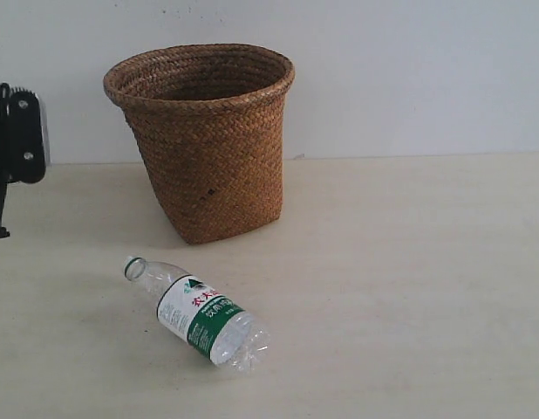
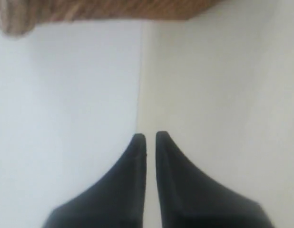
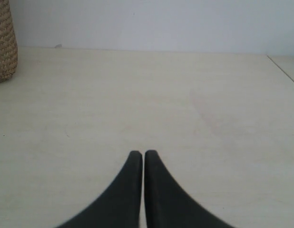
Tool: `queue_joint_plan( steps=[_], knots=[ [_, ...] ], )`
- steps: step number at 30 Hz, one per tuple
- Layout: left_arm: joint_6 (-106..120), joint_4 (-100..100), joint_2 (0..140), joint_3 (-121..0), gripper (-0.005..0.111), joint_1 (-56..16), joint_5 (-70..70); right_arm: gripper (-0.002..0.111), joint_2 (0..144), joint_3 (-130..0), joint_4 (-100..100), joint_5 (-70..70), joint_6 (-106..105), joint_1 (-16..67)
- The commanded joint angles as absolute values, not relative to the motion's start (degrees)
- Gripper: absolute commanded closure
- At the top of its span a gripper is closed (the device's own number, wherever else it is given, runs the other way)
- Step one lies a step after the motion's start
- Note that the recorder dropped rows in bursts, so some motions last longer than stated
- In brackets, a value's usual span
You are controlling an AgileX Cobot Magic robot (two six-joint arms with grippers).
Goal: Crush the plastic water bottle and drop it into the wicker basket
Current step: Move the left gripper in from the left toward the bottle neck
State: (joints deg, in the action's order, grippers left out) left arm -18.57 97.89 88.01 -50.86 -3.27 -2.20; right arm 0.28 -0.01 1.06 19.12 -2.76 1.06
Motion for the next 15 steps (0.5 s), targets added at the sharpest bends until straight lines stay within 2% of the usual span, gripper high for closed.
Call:
queue_joint_plan(
  steps=[1,8,13,15],
  knots=[
    [-25.5,87.4,88.2,-50.6,0.103,-3.2,7.8,0.108,0.0,0.0,1.0,18.9,-2.9,1.2],
    [-21.1,50.4,89.2,-50.6,0.103,-3.2,10.9,0.108,0.0,0.0,1.0,18.9,-2.9,1.2],
    [6.9,24.2,93.1,-50.6,0.103,-4.4,17.7,0.108,0.0,0.0,1.0,18.9,-2.9,1.2],
    [20.7,19.9,95.6,-50.6,0.103,-5.3,20.7,0.108,0.0,0.0,1.0,18.9,-2.9,1.2]
  ],
)
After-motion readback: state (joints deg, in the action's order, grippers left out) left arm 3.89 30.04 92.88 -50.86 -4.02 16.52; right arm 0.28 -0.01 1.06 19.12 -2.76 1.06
